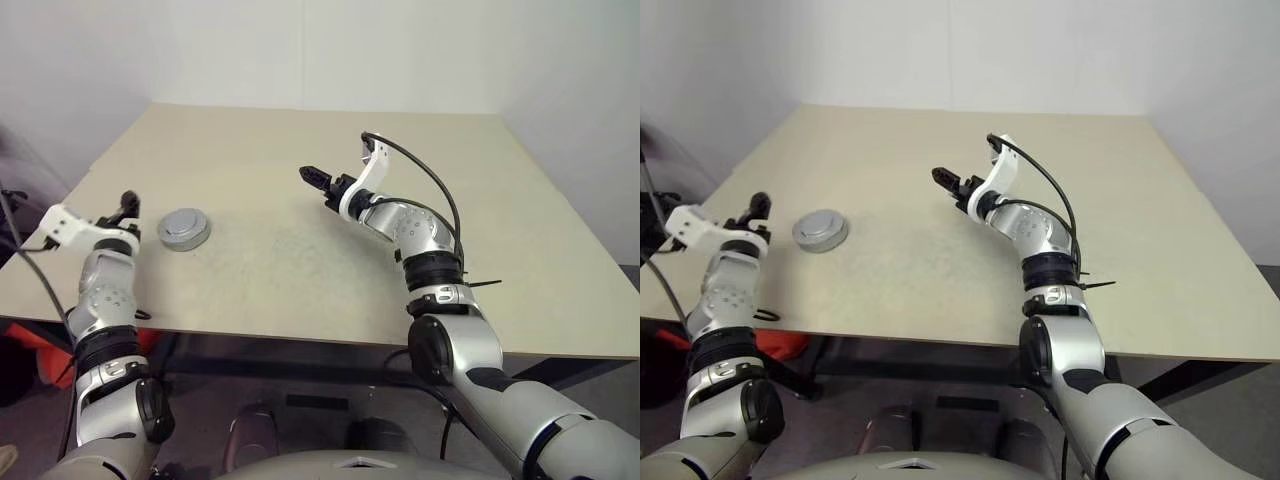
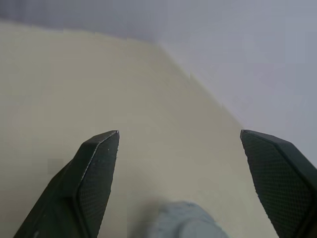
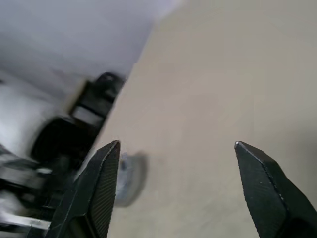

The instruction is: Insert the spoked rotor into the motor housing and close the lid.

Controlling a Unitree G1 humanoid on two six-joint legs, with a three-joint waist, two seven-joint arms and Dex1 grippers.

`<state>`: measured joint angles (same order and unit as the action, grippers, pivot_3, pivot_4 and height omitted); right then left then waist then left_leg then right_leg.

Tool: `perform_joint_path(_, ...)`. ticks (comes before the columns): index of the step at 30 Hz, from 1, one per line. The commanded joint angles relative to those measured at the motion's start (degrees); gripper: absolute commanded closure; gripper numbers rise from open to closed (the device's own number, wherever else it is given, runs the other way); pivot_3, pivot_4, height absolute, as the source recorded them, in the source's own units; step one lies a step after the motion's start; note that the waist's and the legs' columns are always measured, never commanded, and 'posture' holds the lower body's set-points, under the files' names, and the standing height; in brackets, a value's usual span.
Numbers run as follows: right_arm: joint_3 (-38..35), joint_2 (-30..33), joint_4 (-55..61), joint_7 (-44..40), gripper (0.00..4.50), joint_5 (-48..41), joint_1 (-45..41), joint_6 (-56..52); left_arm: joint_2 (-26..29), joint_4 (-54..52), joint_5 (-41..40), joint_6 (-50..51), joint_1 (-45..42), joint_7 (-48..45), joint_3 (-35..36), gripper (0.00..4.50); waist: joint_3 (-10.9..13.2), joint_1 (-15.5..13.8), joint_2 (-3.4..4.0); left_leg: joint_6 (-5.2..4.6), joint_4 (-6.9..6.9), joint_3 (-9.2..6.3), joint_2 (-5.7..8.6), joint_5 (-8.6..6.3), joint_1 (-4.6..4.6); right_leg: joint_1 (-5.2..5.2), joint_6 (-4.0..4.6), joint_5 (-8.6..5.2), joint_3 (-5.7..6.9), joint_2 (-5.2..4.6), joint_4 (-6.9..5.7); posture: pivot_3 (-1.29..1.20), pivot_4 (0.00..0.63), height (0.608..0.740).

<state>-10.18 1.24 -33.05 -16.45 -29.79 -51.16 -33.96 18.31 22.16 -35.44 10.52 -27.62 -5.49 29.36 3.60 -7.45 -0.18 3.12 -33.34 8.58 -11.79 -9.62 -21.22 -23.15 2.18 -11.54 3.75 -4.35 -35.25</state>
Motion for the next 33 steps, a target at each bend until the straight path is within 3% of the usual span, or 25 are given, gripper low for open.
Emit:
perform_joint_path(1, 8.9, 6.5, 2.8, -5.7, 0.38, 13.0, 2.1, 15.3, 1.0, -9.0, 6.7, -1.9, 1.6, -8.8, -10.7, 0.39, 0.0, -0.2, -0.03, 0.0, 0.0, 0.0, 0.02, 0.0, 0.01, 0.03, 0.0, 0.0, 0.01, -0.04, 0.01, 0.0, 0.0, 0.74)
perform_joint_path(7, 12.5, 16.9, 4.7, -17.7, 0.38, 16.1, 4.7, 14.5, 2.6, -15.9, 13.9, 2.1, 4.0, -19.9, -26.2, 0.39, 0.0, 0.2, 0.01, -0.02, 0.0, 0.03, 0.01, -0.01, 0.09, 0.04, 0.4, 0.19, -0.02, -0.02, -0.07, 0.0, 0.0, 0.74)
perform_joint_path(13, 15.0, 23.7, 3.9, -24.8, 0.38, 21.1, 7.8, 19.2, 0.3, -13.3, 17.8, -0.3, 4.2, -24.7, -32.0, 0.39, 0.0, 0.7, 0.01, -0.03, -0.01, 0.11, 0.01, 0.0, 0.22, 0.03, 0.63, 0.13, -0.02, 0.09, -0.18, 0.0, 0.0, 0.74)
perform_joint_path(20, 16.5, 26.5, 5.1, -31.3, 0.38, 22.6, 13.3, 22.9, -1.1, -9.0, 21.7, -3.8, 4.1, -25.3, -32.7, 0.39, 0.0, 0.7, 0.03, -0.33, -0.09, 0.11, 0.0, -0.16, 0.21, 0.04, 0.67, 0.14, -0.02, 0.09, -0.18, 0.0, 0.0, 0.74)
perform_joint_path(33, 14.6, 25.6, 5.5, -30.3, 0.38, 22.2, 15.4, 23.7, -2.5, -9.8, 22.8, -4.7, 4.3, -24.6, -31.2, 0.39, 0.0, 0.5, 0.04, -0.44, -0.13, 0.11, -0.02, -0.19, 0.23, 0.05, 0.71, 0.16, -0.01, 0.07, -0.19, 0.0, 0.0, 0.74)
